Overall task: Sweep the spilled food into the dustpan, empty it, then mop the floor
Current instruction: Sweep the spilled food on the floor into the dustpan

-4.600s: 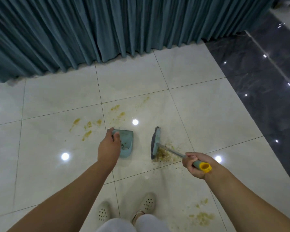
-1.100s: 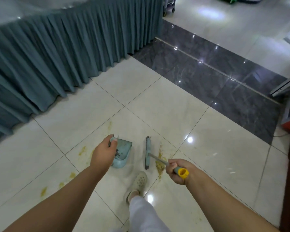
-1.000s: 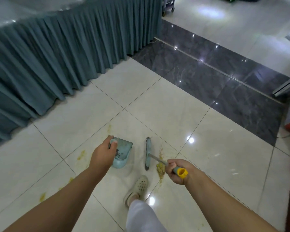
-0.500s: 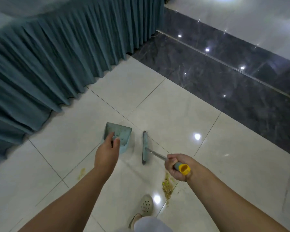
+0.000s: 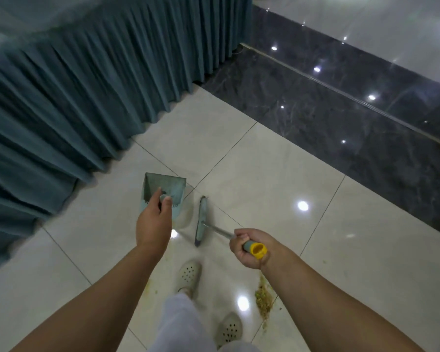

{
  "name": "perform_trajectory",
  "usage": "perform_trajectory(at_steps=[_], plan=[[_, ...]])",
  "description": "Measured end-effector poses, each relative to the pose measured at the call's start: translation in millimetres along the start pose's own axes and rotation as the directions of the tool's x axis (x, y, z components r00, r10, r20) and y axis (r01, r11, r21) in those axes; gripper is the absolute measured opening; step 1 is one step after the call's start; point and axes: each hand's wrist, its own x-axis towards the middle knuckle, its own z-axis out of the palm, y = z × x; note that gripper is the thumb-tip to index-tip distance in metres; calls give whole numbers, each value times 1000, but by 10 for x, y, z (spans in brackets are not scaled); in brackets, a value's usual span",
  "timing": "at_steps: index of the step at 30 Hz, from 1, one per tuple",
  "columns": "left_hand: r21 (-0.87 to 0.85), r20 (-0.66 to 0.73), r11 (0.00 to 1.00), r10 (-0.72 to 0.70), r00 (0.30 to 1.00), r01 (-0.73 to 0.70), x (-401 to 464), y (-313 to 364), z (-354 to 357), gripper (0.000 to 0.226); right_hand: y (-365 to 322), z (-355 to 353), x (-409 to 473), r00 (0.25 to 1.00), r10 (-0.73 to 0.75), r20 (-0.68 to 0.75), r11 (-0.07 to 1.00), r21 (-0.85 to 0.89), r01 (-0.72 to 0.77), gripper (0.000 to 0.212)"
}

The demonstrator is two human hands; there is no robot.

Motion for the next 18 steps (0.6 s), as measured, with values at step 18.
perform_trajectory(at_steps=[18], plan=[[27, 411, 992, 104, 906, -127, 1131, 731, 643, 48, -690, -111, -143, 960, -278, -25, 801, 545, 246, 14]])
